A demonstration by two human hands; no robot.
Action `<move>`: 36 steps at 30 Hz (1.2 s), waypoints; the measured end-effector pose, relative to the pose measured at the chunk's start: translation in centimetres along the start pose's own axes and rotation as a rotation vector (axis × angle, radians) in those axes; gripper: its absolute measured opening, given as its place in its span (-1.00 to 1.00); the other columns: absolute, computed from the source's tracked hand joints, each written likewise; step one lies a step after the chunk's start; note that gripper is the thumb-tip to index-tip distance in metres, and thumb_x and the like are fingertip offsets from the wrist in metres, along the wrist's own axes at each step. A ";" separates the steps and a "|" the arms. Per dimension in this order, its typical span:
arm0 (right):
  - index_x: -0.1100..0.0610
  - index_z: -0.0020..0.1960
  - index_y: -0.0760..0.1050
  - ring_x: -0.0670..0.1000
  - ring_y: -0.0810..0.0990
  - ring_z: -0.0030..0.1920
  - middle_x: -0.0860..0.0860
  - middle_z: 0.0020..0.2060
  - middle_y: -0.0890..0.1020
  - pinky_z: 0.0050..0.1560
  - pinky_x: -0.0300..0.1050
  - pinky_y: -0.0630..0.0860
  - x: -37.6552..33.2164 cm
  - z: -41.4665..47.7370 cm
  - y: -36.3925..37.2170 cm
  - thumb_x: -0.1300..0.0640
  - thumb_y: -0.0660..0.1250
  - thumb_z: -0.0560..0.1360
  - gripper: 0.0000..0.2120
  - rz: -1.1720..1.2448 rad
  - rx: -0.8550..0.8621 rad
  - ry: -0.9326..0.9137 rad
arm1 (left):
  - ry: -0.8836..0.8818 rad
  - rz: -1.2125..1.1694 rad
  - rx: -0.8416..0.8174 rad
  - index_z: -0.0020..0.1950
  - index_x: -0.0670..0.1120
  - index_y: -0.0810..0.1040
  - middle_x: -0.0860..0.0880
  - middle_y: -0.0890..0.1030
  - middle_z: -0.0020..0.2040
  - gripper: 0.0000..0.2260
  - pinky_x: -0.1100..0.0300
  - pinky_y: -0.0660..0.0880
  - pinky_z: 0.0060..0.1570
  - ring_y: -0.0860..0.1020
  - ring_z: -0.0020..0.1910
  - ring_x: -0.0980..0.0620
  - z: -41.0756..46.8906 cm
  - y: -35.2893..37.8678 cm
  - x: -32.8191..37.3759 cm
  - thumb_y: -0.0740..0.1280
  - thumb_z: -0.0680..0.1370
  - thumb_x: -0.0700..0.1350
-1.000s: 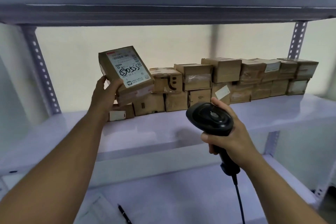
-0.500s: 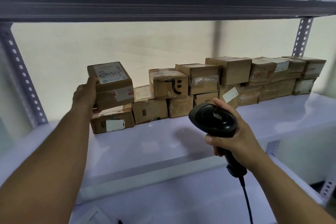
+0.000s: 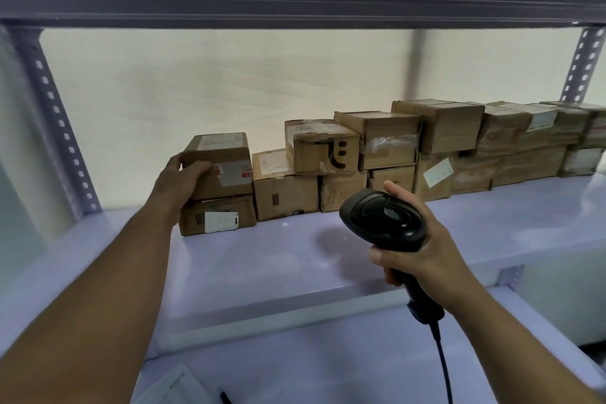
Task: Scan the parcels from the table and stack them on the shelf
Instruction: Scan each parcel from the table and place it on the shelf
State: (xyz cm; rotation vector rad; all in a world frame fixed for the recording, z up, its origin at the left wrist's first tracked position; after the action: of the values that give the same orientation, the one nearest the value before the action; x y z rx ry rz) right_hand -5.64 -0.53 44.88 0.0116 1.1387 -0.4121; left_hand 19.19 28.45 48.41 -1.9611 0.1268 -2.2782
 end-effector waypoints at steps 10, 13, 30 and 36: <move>-0.27 0.37 0.33 0.11 0.62 -0.39 -0.13 0.17 0.53 -0.38 -0.09 0.60 0.0 -0.2 -0.9 0.36 0.54 0.30 -0.15 -0.020 0.008 0.026 | 0.075 0.178 0.186 0.59 0.09 0.01 -0.14 0.24 0.51 -0.31 -0.10 0.38 0.32 0.31 0.42 -0.16 -1.1 0.5 0.7 0.27 0.52 0.02; -0.23 0.40 0.33 0.15 0.61 -0.40 -0.11 0.19 0.53 -0.39 -0.04 0.60 0.1 -0.7 -1.5 0.18 0.54 0.20 -0.15 0.002 0.023 0.034 | 0.268 0.299 0.342 0.58 0.04 0.06 -0.11 0.14 0.55 -0.30 -0.09 0.22 0.42 0.13 0.52 -0.11 -3.4 1.4 2.0 0.31 0.51 0.06; -0.28 0.33 0.38 0.11 0.56 -0.46 0.04 0.19 0.57 -0.40 -0.02 0.56 2.2 -13.7 -11.8 0.47 0.50 0.32 -0.15 0.052 0.211 0.132 | 0.818 0.522 -0.081 0.31 -0.18 0.48 -0.16 0.53 0.25 -0.45 0.11 0.31 0.22 0.45 0.25 -0.15 -26.1 19.8 -1.8 0.27 0.47 0.17; -0.23 0.40 0.35 0.05 0.60 -0.40 0.06 0.23 0.54 -0.39 -0.01 0.57 1.7 -23.4 -20.0 0.43 0.55 0.32 -0.13 0.032 0.281 0.188 | 0.695 0.531 -0.260 0.38 -0.11 0.44 -0.13 0.46 0.35 -0.47 0.03 0.32 0.29 0.39 0.33 -0.14 -36.7 27.9 -2.8 0.42 0.48 0.08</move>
State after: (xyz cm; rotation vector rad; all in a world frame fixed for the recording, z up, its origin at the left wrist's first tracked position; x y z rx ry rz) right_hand -32.10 -14.50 37.35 0.3199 1.2551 -0.5487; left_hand -15.36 0.49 35.97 -0.9383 0.9200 -2.5007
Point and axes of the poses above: each hand's wrist, its own z-axis towards the middle knuckle, its own y-axis out of the palm, x = y × z, the point moved 3 cm from there along z, towards the middle knuckle
